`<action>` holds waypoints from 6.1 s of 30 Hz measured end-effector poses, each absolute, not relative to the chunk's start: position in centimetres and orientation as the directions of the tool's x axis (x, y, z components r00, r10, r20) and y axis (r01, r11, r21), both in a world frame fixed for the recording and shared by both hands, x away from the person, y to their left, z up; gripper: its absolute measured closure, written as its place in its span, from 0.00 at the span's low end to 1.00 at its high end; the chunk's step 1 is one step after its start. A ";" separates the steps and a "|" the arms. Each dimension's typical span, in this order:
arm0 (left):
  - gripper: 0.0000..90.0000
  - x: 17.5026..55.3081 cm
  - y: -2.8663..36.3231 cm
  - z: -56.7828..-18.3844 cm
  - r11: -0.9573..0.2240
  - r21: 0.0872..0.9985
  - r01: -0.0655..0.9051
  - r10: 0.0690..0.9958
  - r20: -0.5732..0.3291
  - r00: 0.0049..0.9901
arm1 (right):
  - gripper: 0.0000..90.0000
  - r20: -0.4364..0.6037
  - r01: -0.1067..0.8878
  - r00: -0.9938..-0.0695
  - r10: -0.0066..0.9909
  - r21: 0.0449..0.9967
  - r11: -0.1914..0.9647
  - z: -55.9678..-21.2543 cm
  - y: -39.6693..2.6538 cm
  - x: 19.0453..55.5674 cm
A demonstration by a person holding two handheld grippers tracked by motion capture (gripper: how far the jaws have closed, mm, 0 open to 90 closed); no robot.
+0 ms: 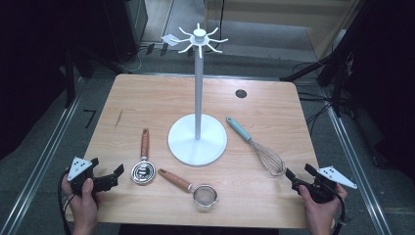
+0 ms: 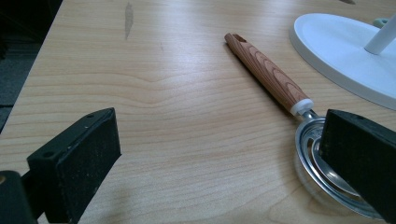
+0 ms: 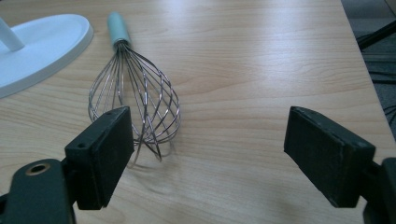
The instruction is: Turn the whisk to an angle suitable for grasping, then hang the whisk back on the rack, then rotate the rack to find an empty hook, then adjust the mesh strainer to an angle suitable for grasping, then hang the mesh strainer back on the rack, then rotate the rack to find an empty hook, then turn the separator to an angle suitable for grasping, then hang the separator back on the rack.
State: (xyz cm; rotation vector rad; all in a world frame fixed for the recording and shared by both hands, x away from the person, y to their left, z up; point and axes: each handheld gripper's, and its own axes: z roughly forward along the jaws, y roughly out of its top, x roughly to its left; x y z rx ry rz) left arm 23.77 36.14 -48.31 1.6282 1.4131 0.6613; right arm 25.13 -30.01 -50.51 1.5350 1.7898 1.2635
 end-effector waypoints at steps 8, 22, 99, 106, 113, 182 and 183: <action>0.00 23.7 36.2 -48.3 0.019 0.863 0.505 0.965 -0.148 0.217 | 0.28 0.102 0.511 -0.242 0.965 0.859 0.037 -47.5 -28.5 25.5; 0.00 23.6 36.2 -48.3 0.016 0.863 0.505 0.964 -0.147 0.219 | 0.49 -0.066 0.524 -0.336 0.940 0.816 0.244 -44.6 -25.2 28.7; 0.00 23.7 36.3 -48.3 0.022 0.862 0.507 0.959 -0.161 0.232 | 0.48 0.036 0.797 -0.590 0.806 0.187 0.575 -42.8 -14.9 45.2; 0.00 23.8 36.4 -48.3 0.024 0.858 0.513 0.958 -0.166 0.232 | 0.53 0.055 0.809 -0.576 0.816 0.180 0.559 -43.0 -14.3 45.7; 0.00 23.8 36.4 -48.3 0.022 0.856 0.516 0.958 -0.166 0.235 | 0.58 0.042 0.791 -0.600 0.799 0.183 0.584 -43.5 -13.3 46.1; 0.00 23.9 36.4 -48.4 0.026 0.852 0.523 0.956 -0.175 0.237 | 0.79 0.142 0.736 -0.505 0.851 0.586 0.339 -40.3 -16.7 40.4; 0.00 23.9 36.4 -48.4 0.026 0.852 0.523 0.956 -0.175 0.237 | 0.79 0.142 0.736 -0.505 0.851 0.586 0.339 -40.3 -16.7 40.4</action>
